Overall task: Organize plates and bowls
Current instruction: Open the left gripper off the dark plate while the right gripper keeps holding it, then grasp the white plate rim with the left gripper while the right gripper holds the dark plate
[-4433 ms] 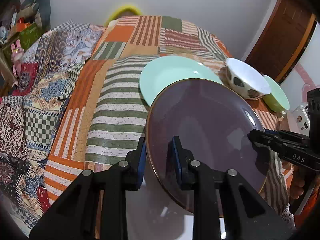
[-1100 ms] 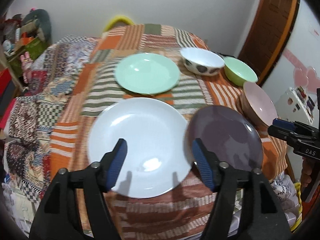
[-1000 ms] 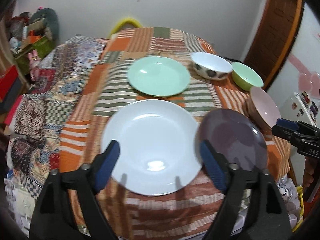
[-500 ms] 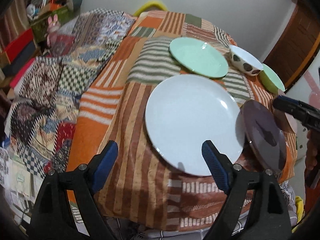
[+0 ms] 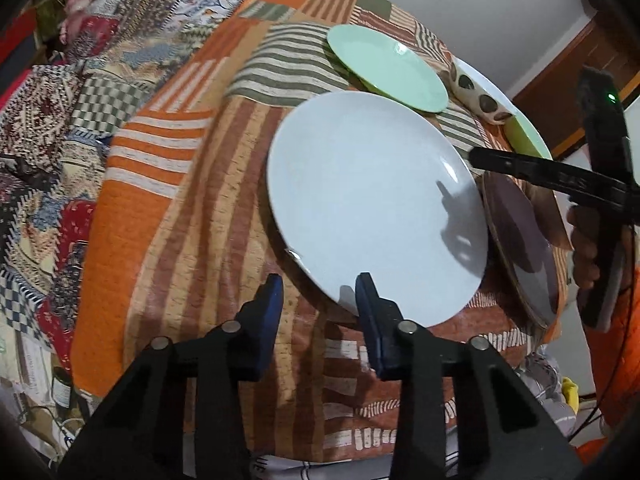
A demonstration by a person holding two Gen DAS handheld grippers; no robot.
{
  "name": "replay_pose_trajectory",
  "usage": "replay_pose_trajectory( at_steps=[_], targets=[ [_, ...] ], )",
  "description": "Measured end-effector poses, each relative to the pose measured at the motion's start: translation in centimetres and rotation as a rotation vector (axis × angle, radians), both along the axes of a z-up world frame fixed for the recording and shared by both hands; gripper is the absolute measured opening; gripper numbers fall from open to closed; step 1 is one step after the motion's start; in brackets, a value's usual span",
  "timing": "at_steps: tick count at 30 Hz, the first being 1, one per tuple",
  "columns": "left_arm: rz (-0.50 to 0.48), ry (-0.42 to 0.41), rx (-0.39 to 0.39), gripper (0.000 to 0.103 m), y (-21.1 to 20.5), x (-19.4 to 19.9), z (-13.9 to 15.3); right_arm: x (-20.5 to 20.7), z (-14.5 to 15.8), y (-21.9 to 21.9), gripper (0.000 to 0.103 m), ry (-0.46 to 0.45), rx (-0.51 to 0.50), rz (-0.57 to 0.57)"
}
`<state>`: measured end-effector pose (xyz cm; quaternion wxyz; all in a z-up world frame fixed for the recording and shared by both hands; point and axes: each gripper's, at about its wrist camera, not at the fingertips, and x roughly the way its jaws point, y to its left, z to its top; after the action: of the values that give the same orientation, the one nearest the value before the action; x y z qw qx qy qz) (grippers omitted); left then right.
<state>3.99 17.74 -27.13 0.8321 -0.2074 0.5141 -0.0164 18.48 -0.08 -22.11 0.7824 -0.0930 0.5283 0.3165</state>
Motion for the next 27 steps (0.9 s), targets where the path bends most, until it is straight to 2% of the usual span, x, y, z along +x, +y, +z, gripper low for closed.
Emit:
replay_pose_trajectory(
  at_steps=[6, 15, 22, 27],
  targets=[
    [-0.021, 0.01, -0.063, 0.032, -0.2, 1.0, -1.1, 0.8, -1.2, 0.8, 0.032, 0.044, -0.037, 0.013],
    [-0.021, 0.006, -0.104, 0.028, -0.1, 1.8, -1.7, 1.8, -2.5, 1.8, 0.028, 0.086, -0.079, 0.046],
    [0.008, -0.005, -0.061, 0.028, 0.0, 1.9, -1.2, 1.7, -2.7, 2.5, 0.028, 0.076, -0.105, 0.064],
    [0.064, -0.027, -0.032, 0.028, 1.8, 1.6, -0.5, 1.3, -2.4, 2.8, 0.023, 0.082, -0.069, 0.067]
  ],
)
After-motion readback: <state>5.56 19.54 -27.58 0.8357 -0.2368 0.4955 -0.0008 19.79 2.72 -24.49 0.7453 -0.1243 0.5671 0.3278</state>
